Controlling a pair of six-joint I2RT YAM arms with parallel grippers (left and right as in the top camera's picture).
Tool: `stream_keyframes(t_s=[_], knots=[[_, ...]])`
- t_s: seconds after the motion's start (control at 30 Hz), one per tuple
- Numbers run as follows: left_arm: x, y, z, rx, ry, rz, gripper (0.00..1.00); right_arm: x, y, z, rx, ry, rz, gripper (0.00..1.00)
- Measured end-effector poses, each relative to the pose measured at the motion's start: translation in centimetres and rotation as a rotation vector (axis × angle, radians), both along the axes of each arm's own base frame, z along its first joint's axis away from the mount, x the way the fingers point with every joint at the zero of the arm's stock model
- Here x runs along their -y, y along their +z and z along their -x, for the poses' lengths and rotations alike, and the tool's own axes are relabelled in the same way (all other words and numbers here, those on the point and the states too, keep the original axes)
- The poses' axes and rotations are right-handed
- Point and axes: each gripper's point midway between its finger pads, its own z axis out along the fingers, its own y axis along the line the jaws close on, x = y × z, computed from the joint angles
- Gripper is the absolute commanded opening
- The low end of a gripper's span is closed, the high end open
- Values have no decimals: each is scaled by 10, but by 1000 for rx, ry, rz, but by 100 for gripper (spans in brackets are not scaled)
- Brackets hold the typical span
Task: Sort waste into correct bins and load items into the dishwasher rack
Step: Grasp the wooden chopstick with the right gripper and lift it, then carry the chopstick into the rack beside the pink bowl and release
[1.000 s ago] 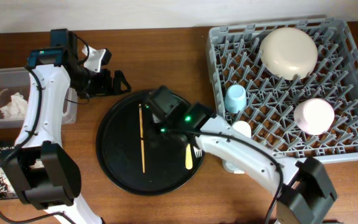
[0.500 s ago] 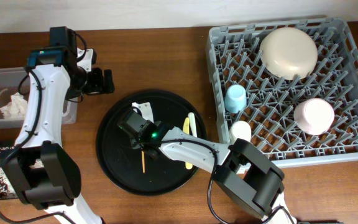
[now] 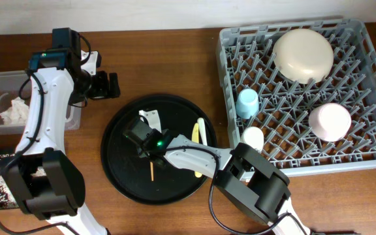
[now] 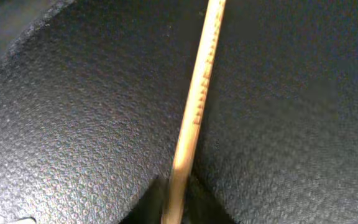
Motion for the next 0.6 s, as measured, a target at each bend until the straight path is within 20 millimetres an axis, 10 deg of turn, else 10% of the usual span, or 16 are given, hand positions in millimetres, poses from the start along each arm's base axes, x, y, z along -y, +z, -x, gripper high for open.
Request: stream_keyframes(t_s=[0.4, 0.53, 0.6], knots=[[0, 0, 0, 0, 0, 0, 100, 9, 11, -7, 3, -2, 11, 4], [0, 0, 0, 0, 0, 0, 100, 13, 100, -8, 110, 49, -62, 4], [0, 0, 0, 1, 0, 0, 100, 46, 127, 4, 93, 87, 18, 4]])
